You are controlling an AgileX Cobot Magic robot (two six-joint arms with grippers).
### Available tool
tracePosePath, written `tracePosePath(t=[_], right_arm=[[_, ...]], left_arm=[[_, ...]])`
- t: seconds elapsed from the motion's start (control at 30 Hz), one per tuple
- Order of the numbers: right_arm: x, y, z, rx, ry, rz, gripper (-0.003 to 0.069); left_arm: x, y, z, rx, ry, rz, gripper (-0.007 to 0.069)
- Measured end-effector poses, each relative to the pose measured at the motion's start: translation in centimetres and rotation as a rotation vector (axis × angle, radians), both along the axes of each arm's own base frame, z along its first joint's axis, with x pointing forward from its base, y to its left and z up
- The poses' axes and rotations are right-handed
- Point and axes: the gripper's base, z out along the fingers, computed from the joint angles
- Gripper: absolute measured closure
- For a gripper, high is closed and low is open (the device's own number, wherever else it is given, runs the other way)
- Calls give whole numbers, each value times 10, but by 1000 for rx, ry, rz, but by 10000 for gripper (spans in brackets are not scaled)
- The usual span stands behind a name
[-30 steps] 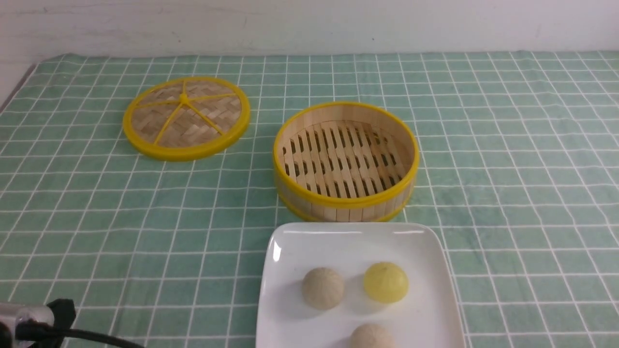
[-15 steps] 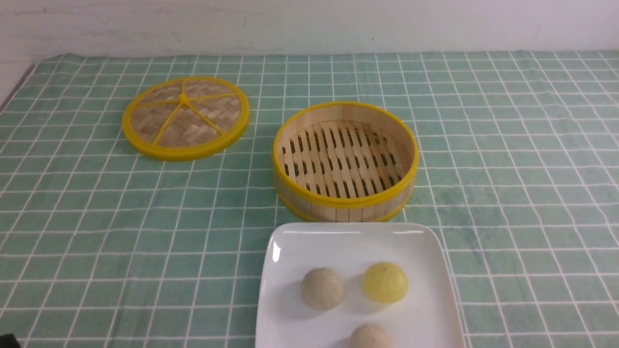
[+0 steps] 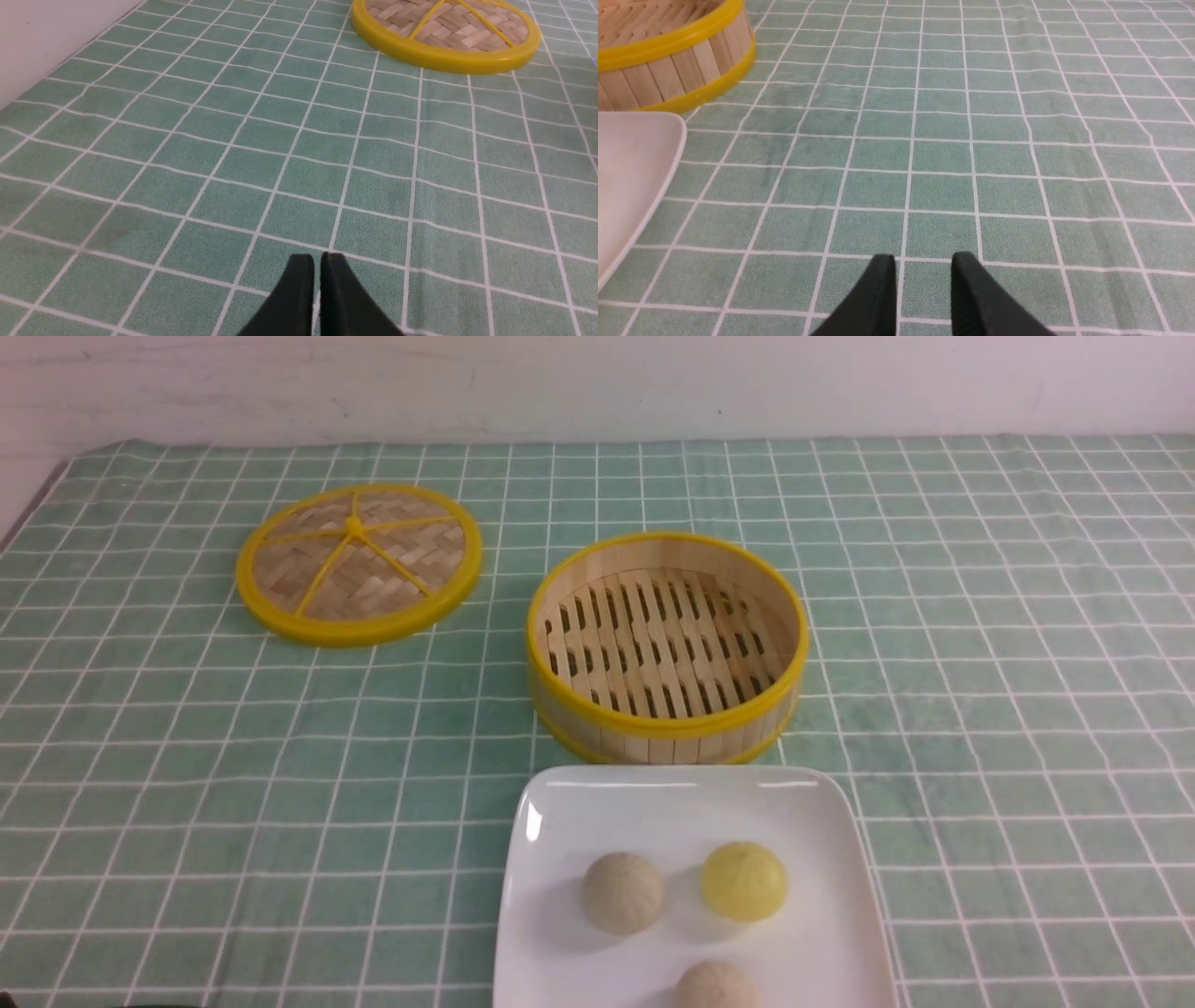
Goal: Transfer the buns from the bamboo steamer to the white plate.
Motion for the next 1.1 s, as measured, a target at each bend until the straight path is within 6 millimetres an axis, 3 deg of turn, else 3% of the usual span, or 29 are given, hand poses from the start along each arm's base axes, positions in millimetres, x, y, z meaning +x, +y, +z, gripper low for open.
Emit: tracePosePath(t=[1.1], right_arm=[[0, 0, 0, 0, 0, 0, 428]], left_arm=[[0, 1, 0, 17, 6, 2, 547]])
